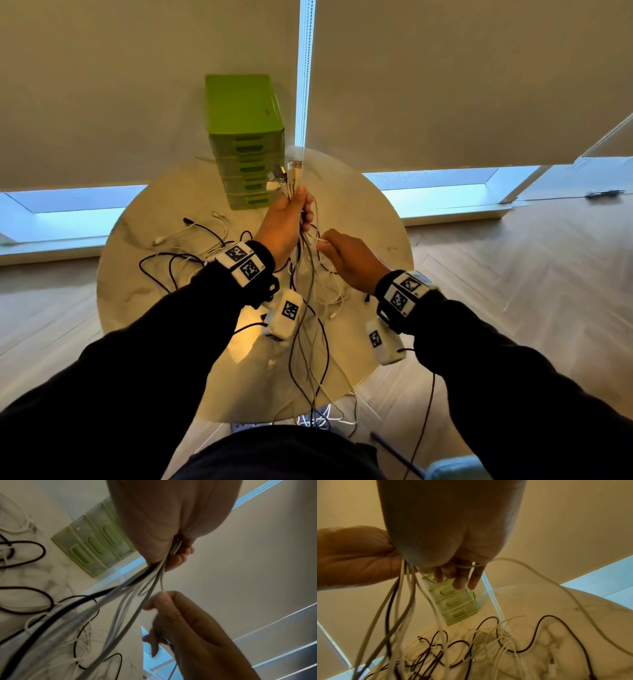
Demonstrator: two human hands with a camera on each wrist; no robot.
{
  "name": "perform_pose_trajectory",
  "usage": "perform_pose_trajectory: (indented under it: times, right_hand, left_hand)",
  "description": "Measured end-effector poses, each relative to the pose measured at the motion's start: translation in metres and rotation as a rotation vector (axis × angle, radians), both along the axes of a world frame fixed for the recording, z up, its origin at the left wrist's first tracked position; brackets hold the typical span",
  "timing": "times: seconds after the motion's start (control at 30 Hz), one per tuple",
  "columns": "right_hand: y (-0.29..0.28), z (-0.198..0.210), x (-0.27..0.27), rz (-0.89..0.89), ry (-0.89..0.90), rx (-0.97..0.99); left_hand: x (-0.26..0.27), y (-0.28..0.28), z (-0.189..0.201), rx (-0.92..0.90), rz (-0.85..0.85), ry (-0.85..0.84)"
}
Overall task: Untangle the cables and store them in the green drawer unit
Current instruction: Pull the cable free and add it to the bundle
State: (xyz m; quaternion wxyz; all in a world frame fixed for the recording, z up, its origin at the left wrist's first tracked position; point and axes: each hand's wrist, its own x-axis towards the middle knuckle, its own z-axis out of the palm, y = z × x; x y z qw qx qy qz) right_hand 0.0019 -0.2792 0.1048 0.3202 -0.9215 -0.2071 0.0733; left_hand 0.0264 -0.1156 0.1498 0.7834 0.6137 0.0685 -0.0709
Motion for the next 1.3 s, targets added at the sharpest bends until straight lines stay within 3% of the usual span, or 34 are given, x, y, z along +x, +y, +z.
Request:
perform_pose_trajectory:
  times: [0.17,0.23,0.3,0.37,0.43,0.53,0.6,0.77,0.83,0.9,1.07,1.13,1.23,1.3]
  right_hand:
    - [-0.029,0.007,0.006,-0.069,-0.061,-0.01]
    - [-0.054,-0.002,0.009,-0.11,-0.002,-0.079]
    - [-0.079,-0.013,0.006,-0.105,0.213,-0.286]
    - [-0.092,-0.018,-0.004,-0.062,0.484,-0.621]
    - [-0.094,-0.02,-0.009,-0.083,0.571,-0.719]
    - [-0.069,-0.009,-0.006,-0.16,0.381,-0.337]
    - [-0.036,0.009,-0.005,-0.078,0.33,-0.094]
    - [0.038,0.031,-0.011,0.156,0.675,0.231]
    - [0.034,0.023,-0.014,0.212,0.884,0.364]
    - [0.019,0.021,-0.013,0.185,0.983,0.309]
    - [-0.043,0.022,0.009,-0.047,0.663,-0.194]
    - [-0.065,0.032,0.018,-0.103,0.515,-0.293]
    - [-0.084,0.042,0.021,-0.139,0.12,-0.547]
    - [-0.085,0.034,0.017,-0.179,-0.011,-0.559]
  left_hand:
    - [0.0,0.02,-0.004,0.079,0.034,0.021]
    - [0.001,0.028,-0.007,0.088,0.074,0.035]
    - [0.002,0.034,-0.006,0.042,0.115,0.048]
    - [0.001,0.037,-0.004,-0.022,0.126,0.059]
    - [0.0,0.038,-0.002,-0.065,0.105,0.062]
    - [0.0,0.032,0.0,-0.112,0.059,0.073]
    - [-0.001,0.025,0.005,-0.145,0.025,0.077]
    - [-0.011,0.013,0.031,-0.163,-0.202,0.035]
    - [-0.016,0.015,0.043,-0.177,-0.301,0.053]
    - [-0.018,0.023,0.052,-0.17,-0.367,0.086]
    - [-0.016,0.043,0.056,-0.221,-0.424,0.16]
    - [-0.016,0.042,0.055,-0.316,-0.36,0.159]
    - [-0.012,0.033,0.055,-0.464,-0.238,0.106]
    - [-0.006,0.026,0.056,-0.504,-0.153,0.064]
